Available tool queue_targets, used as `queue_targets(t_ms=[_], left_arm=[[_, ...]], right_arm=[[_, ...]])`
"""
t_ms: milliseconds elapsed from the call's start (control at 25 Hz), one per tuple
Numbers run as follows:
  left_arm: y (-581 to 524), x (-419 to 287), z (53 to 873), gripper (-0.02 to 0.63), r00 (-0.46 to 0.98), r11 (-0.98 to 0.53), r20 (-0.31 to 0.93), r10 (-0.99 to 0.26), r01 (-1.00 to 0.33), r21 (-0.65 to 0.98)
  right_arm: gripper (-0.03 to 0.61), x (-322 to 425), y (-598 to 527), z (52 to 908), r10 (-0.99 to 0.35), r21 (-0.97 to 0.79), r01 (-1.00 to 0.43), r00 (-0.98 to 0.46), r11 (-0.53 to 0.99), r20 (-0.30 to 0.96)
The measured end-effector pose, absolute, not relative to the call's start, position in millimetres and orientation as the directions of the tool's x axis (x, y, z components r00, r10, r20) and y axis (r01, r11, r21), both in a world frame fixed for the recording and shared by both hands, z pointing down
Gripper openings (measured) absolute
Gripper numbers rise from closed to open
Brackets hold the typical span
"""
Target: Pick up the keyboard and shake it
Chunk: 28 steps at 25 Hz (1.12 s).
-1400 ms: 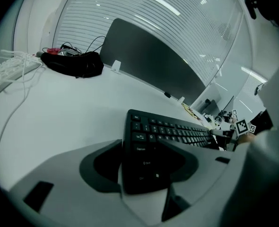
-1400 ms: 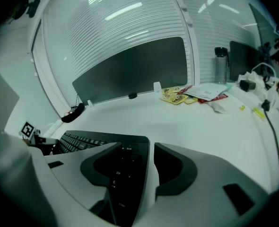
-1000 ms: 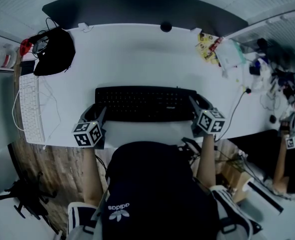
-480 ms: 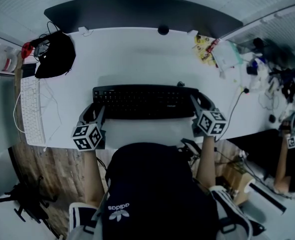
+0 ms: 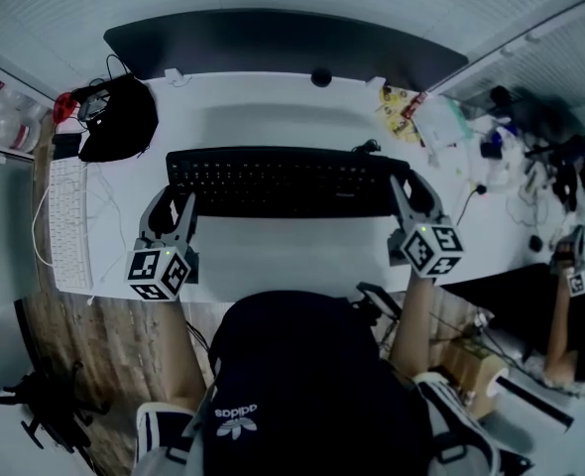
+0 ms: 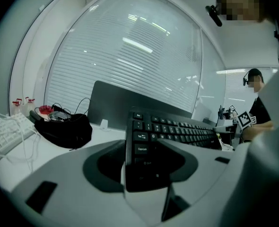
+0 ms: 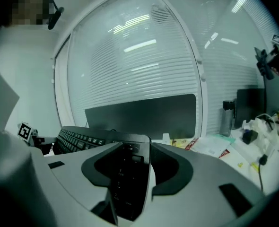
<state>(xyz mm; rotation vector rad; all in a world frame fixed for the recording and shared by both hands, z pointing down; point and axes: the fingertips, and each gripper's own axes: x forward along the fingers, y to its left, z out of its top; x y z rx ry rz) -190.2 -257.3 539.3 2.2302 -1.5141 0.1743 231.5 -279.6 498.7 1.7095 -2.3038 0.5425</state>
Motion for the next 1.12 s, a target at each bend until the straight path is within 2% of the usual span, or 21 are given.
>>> queue_targets(t_ms=[520,1120], left_arm=[[-261.8,-198.7,421.5,0.206,0.393,-0.375,0.074,-0.917,-0.909,0.181],[-239.9,-191.2,310.4,0.206,0.418,-0.427,-0.142,-0.898,-0.903,0.043]], right_arm=[[0.176,225.3,-280.1,388.5,-0.942,-0.08,-0.951,-0.306,0.298,0.137],[0.176,226.7,-244.2,276.8,-0.945,0.04,-0.951,-0.308,0.306,-0.108]])
